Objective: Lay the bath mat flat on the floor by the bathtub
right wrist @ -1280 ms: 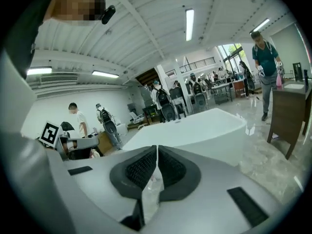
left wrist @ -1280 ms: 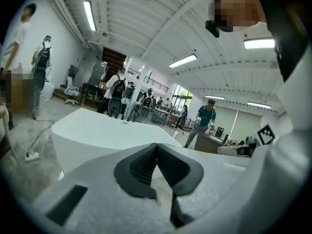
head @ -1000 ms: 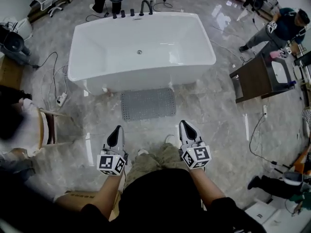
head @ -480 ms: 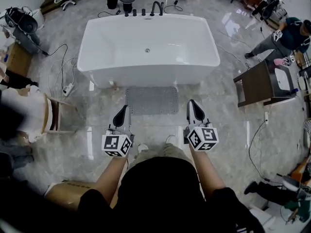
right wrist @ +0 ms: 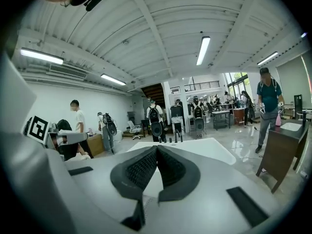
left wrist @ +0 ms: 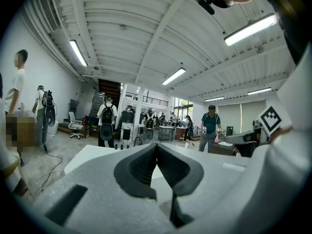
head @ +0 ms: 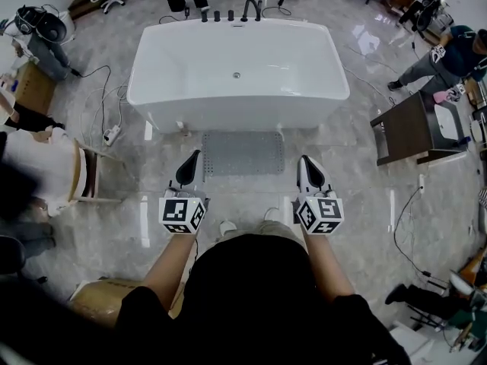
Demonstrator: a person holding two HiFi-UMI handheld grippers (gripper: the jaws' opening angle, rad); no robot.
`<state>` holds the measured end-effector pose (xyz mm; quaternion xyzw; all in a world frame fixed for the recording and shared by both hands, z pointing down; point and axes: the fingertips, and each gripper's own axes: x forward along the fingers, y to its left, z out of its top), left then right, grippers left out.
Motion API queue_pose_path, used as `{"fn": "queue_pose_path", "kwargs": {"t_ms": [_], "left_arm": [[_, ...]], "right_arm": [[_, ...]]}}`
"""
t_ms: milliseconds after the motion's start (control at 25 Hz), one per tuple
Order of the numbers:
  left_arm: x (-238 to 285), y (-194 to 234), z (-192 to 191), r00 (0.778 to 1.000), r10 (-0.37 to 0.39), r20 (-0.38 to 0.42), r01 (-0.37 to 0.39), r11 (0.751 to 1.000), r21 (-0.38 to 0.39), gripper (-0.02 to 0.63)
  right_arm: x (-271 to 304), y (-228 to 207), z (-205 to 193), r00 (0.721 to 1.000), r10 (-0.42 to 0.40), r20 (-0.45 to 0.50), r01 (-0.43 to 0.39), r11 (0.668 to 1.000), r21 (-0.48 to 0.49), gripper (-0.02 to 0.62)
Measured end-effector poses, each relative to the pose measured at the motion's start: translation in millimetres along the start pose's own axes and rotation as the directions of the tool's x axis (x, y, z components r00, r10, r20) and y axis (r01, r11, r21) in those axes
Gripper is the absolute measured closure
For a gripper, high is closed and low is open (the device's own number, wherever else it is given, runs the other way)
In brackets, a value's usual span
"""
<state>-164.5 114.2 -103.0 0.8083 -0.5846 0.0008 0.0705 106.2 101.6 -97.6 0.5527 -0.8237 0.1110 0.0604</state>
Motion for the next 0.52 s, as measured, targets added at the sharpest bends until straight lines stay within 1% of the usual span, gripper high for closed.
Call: {"fn": "queue_pose_path", "kwargs": {"t_ms": [200, 520], "left_arm": [[-19, 6, 2, 1.0, -0.005, 0.001, 0.005, 1.0, 0.003, 0.589], [-16, -8, 15, 1.0, 0.009, 0.003, -0.009, 1.0, 0.011, 0.589]], "right_arm": [[-7, 21, -3, 1.0, 0.014, -0.006, -0.014, 1.0, -0.017, 0.583], [-14, 18, 11, 0.998, 0.059, -0.008, -0.059, 0.998, -0.033, 0.583]]}}
